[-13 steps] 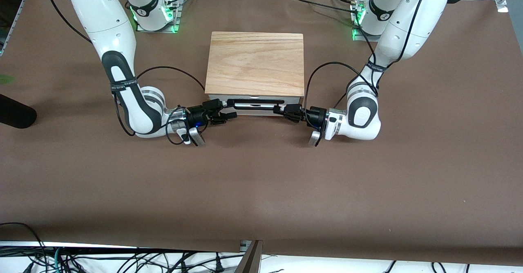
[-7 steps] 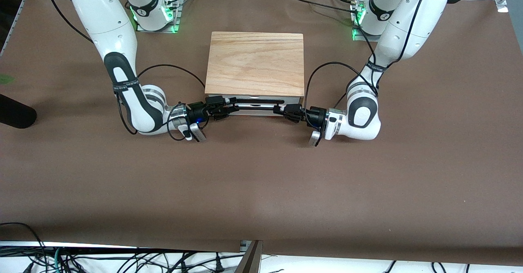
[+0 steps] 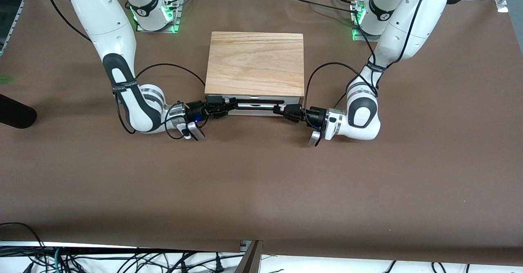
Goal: Pull top drawer with both arms simultaneously
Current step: 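Pull the handles outward with both grippers, sliding the drawer open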
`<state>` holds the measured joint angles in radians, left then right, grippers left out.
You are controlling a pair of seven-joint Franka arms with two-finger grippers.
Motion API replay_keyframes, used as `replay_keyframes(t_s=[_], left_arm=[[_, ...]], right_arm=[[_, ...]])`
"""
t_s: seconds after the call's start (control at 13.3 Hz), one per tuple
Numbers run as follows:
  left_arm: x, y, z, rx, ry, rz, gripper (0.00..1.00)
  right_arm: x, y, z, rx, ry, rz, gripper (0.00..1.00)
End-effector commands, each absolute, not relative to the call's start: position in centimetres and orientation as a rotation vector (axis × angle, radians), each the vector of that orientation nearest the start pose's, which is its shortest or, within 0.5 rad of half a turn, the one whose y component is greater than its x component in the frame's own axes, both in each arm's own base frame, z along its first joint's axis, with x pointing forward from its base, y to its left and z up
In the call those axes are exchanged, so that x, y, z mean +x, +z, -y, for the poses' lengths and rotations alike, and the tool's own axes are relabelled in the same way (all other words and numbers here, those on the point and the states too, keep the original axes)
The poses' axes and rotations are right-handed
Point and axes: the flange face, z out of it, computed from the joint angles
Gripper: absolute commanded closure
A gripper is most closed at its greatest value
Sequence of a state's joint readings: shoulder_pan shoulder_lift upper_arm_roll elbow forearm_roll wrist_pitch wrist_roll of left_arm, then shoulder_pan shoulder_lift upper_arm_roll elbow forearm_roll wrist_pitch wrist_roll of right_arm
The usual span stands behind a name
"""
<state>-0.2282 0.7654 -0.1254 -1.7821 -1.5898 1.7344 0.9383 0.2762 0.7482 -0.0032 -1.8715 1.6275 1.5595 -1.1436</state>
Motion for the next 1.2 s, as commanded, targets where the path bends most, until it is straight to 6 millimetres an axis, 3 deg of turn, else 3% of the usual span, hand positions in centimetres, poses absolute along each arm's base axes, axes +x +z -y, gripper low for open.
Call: replay_keyframes(t_s=[0.0,0.82,0.9,1.05,1.12], left_arm=[[55.3,15.8,30.5,1.574,-0.181,0.146,1.0],[55.4,15.6,30.2,1.576,-0.169,0.152,1.0],[55.4,15.6,30.2,1.576,-0.169,0.152,1.0],[55.4,15.6,30.2,1.576,-0.169,0.152,1.0],[55.4,15.6,30.2,1.576,-0.169,0.152,1.0]], right_arm=[[53.8,14.9,-26.0,-1.503,0.081,0.248,0.55],[55.0,14.2,-26.3,-1.514,0.044,0.215,0.56],[54.9,14.1,-26.3,-1.514,0.046,0.212,0.58],[54.7,14.0,-26.4,-1.516,0.046,0.215,0.72],[54.7,14.0,-26.6,-1.515,0.049,0.218,0.75]])
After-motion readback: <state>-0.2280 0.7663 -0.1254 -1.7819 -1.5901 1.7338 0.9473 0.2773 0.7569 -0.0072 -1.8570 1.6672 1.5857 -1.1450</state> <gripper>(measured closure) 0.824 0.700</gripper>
